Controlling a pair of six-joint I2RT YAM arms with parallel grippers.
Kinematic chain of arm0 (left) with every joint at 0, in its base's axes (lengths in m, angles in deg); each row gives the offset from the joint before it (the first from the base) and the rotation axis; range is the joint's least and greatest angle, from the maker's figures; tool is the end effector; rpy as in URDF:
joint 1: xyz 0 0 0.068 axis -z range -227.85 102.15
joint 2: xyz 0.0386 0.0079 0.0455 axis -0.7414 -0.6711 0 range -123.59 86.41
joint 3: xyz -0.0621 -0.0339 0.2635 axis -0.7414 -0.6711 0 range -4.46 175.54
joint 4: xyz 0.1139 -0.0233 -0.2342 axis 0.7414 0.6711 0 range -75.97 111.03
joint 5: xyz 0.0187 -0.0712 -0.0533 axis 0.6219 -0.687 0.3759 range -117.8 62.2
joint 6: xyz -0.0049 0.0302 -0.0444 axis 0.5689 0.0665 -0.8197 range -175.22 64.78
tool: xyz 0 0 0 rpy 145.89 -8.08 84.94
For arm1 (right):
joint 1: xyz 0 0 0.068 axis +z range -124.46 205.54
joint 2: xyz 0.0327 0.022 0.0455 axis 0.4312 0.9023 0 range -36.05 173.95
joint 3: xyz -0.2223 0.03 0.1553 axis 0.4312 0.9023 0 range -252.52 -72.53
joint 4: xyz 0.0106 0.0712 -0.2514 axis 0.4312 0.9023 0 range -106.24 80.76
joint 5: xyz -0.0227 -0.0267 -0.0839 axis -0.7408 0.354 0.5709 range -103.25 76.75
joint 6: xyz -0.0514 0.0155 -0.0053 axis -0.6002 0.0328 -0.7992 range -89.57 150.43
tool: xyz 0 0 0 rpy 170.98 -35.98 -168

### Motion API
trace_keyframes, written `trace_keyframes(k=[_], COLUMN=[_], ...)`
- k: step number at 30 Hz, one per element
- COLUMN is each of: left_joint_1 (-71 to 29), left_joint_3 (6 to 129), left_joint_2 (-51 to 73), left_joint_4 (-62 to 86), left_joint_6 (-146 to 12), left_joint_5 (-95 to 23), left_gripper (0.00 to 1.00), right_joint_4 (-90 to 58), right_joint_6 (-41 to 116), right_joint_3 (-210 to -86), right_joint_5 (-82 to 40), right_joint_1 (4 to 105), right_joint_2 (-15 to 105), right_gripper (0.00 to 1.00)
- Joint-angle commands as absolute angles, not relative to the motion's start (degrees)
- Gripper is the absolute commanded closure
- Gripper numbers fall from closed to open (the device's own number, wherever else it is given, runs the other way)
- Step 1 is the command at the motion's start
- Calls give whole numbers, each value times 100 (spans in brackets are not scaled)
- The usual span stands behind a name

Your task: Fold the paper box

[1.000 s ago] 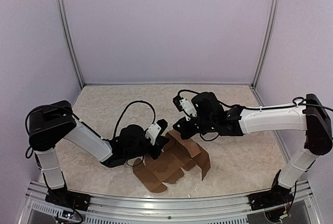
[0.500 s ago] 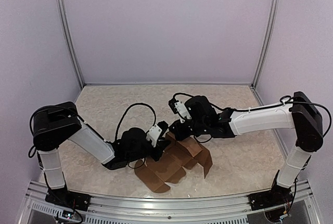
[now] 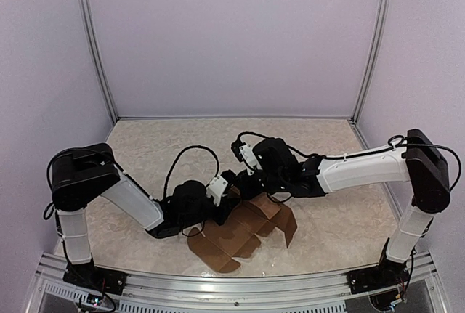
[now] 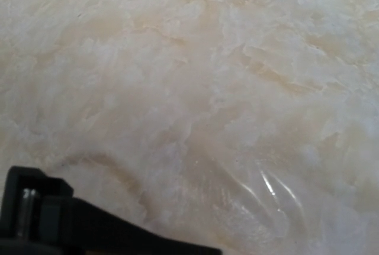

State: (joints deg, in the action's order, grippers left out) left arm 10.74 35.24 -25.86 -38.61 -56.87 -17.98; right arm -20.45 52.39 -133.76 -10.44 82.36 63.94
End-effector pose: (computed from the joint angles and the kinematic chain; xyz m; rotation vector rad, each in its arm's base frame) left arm 0.1893 -0.2983 0.1049 0.8253 1.7679 -0.5405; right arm 0.2119 0.3210 0.2048 -0.6511 2.1714 0.7130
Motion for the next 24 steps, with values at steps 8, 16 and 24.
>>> trace_keyframes(k=[8,16,24], left_joint_1=[1156,1211,1369], left_joint_3=[3902,3923,3925], left_joint_2=[-2897,-2900,-2936], left_joint_4=[-4090,-4090,-4143], left_joint_6=[-5676,-5579,-5317], left_joint_5=[-1295,-1195,-797], left_gripper=[86,100,100], right_joint_4=[-1718,-1780,-1784], right_joint_6=[5344,5427,5491], right_joint_3=[-13267,-13224,-13204], right_joint_5=[-960,-938,-818], right_joint_1=[8430,8465,8496], right_joint_2=[6514,6503,6389], right_gripper=[100,100,100])
